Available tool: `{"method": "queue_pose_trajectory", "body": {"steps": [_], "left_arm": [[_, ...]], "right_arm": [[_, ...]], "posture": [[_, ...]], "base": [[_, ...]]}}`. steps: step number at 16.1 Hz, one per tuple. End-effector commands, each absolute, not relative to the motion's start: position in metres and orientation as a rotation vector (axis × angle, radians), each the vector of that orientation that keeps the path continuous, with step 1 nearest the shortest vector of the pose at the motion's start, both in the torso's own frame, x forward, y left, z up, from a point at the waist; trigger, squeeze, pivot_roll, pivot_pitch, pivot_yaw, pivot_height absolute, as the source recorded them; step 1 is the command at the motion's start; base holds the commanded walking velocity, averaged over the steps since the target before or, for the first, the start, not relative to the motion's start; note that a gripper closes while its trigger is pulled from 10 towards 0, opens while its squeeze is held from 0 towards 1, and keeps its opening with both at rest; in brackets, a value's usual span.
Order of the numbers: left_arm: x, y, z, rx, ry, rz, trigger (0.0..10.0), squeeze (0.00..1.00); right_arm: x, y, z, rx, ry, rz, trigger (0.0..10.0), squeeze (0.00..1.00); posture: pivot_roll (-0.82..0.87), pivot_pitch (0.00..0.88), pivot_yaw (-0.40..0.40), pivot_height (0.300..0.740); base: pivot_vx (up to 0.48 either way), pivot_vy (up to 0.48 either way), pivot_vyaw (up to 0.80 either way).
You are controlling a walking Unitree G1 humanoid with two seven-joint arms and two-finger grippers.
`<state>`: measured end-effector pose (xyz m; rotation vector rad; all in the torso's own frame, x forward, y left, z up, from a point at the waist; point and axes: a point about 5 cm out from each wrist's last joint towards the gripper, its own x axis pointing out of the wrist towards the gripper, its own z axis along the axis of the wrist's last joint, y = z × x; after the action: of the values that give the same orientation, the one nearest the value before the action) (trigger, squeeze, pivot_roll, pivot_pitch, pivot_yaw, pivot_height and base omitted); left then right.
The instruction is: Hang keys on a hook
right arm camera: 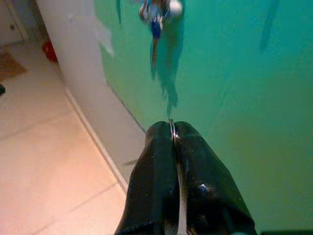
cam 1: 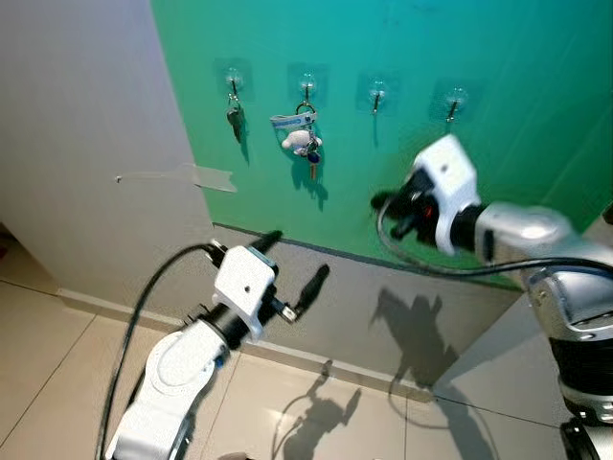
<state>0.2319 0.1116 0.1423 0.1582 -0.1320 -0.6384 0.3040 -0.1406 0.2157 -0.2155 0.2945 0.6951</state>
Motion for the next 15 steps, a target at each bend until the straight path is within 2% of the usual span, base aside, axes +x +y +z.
{"method": "queue_pose_trajectory", "body": {"steps": [1, 2, 7, 12, 13, 15], "left_arm": [[0.234, 0.113, 0.148, 0.152, -0.167, -0.646, 10.0, 0.46], [0.234, 0.112, 0.154, 0.102, -0.193, -0.661, 10.0, 1.0], [0.232, 0.105, 0.165, 0.024, -0.249, -0.757, 10.0, 1.0], [0.247, 0.108, 0.159, 0.105, -0.21, -0.775, 10.0, 1.0], [0.251, 0.107, 0.156, 0.145, -0.197, -0.789, 10.0, 0.0], [0.259, 0.104, 0.155, 0.156, -0.198, -0.792, 10.0, 0.0]], "right_arm": [[0.304, -0.14, 0.225, -0.198, 0.266, 0.69, 10.0, 0.0], [0.304, -0.138, 0.23, -0.185, 0.248, 0.691, 10.0, 0.0], [0.302, -0.132, 0.241, -0.143, 0.214, 0.701, 10.0, 0.0], [0.298, -0.127, 0.247, -0.13, 0.202, 0.723, 10.0, 0.0], [0.297, -0.125, 0.25, -0.129, 0.195, 0.728, 10.0, 0.0], [0.297, -0.123, 0.254, -0.127, 0.183, 0.729, 10.0, 0.0]], "posture": [[0.04, 0.0, -0.008, 0.74], [0.04, 0.0, -0.008, 0.74], [0.04, 0.0, -0.009, 0.74], [0.04, 0.0, -0.009, 0.74], [0.04, 0.0, -0.008, 0.74], [0.04, 0.0, -0.007, 0.74]], "base": [[0.0, 0.0, 0.0], [0.0, 0.0, 0.0], [0.0, 0.0, 0.0], [0.0, 0.0, 0.0], [0.0, 0.0, 0.0], [0.0, 0.0, 0.0]]}}
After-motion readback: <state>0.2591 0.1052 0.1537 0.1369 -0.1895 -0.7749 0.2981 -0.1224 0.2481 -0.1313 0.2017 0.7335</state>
